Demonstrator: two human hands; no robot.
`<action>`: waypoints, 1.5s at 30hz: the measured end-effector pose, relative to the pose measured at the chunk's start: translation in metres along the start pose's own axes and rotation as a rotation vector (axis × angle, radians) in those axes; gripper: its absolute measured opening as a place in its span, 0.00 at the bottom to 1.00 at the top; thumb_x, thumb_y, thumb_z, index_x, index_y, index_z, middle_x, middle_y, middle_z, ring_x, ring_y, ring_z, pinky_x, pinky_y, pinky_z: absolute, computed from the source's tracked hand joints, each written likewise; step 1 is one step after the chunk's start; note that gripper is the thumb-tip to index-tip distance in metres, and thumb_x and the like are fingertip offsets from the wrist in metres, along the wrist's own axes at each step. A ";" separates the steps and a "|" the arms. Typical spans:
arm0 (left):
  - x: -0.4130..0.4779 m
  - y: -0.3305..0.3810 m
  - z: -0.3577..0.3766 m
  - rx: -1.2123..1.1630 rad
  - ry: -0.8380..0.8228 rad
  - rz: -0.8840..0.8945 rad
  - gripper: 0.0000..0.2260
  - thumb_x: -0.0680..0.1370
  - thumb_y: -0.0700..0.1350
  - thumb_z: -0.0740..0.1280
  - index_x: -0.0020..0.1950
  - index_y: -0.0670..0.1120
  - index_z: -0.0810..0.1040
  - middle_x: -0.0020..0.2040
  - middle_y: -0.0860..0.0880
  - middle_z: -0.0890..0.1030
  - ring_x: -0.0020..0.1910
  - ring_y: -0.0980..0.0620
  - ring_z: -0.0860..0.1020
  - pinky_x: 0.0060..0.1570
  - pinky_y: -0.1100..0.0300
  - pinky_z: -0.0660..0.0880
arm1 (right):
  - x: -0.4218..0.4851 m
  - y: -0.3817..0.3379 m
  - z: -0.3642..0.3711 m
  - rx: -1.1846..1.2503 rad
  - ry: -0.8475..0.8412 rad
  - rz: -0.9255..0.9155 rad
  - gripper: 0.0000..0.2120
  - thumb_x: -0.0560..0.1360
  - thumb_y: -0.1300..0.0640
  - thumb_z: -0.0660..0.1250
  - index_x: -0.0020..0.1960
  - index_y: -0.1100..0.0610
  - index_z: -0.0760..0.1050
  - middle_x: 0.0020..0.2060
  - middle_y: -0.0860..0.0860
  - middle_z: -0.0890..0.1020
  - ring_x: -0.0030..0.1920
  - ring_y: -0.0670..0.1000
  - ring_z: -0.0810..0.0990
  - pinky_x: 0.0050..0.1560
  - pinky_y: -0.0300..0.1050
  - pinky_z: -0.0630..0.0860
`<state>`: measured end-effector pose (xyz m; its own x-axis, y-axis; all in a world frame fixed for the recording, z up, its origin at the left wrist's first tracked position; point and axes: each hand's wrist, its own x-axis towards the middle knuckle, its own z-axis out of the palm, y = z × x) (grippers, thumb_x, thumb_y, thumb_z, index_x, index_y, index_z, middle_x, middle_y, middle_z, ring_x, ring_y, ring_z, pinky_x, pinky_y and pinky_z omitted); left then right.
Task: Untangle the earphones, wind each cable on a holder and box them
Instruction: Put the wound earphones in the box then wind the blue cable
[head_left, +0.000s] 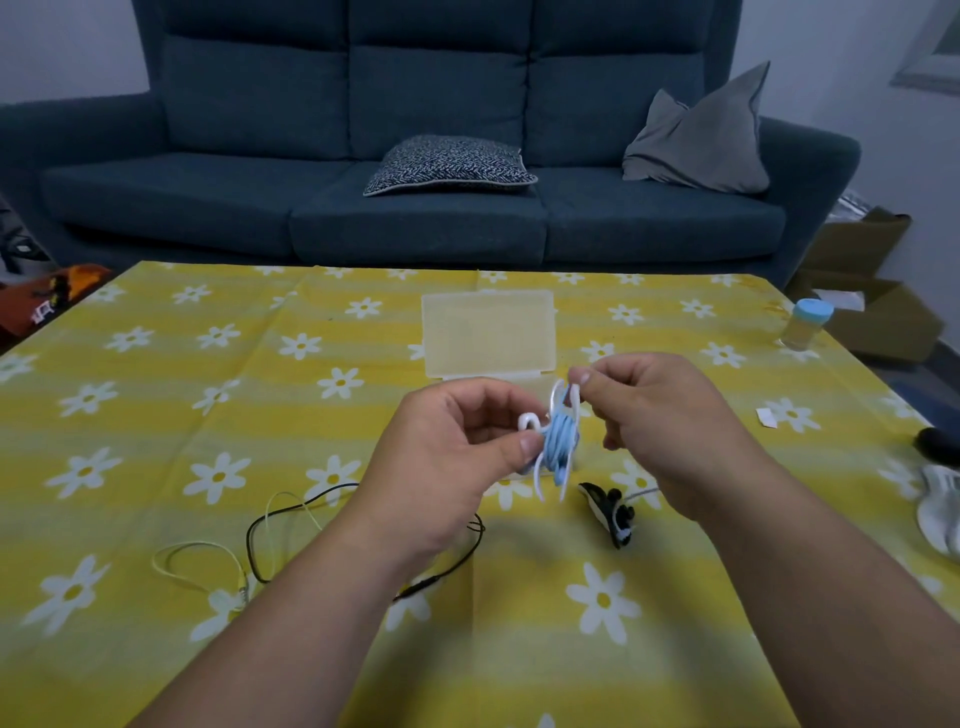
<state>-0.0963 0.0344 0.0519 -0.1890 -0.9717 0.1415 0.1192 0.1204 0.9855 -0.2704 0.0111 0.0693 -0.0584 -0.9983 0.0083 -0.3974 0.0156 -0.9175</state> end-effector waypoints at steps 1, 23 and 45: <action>0.000 0.001 0.000 -0.033 0.013 0.010 0.09 0.73 0.27 0.69 0.44 0.40 0.82 0.40 0.45 0.84 0.37 0.51 0.81 0.40 0.60 0.79 | 0.000 0.001 0.002 -0.005 -0.040 0.025 0.15 0.79 0.53 0.67 0.35 0.55 0.82 0.25 0.46 0.69 0.28 0.48 0.66 0.34 0.45 0.69; 0.008 -0.002 -0.013 0.038 0.439 -0.066 0.08 0.76 0.34 0.70 0.43 0.47 0.83 0.41 0.42 0.84 0.39 0.47 0.82 0.53 0.41 0.80 | -0.019 -0.015 0.005 0.056 -0.441 -0.002 0.16 0.80 0.55 0.65 0.35 0.57 0.82 0.24 0.47 0.65 0.27 0.48 0.61 0.32 0.44 0.60; 0.000 -0.002 0.000 0.247 -0.001 -0.038 0.08 0.73 0.31 0.73 0.44 0.45 0.84 0.40 0.46 0.85 0.39 0.52 0.82 0.46 0.57 0.79 | -0.001 -0.004 -0.006 0.180 0.008 0.011 0.17 0.78 0.57 0.65 0.31 0.56 0.77 0.21 0.42 0.65 0.23 0.45 0.60 0.29 0.44 0.58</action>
<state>-0.0967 0.0345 0.0503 -0.1897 -0.9764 0.1034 -0.1300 0.1294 0.9830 -0.2745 0.0123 0.0758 -0.0694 -0.9976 -0.0001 -0.2263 0.0159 -0.9739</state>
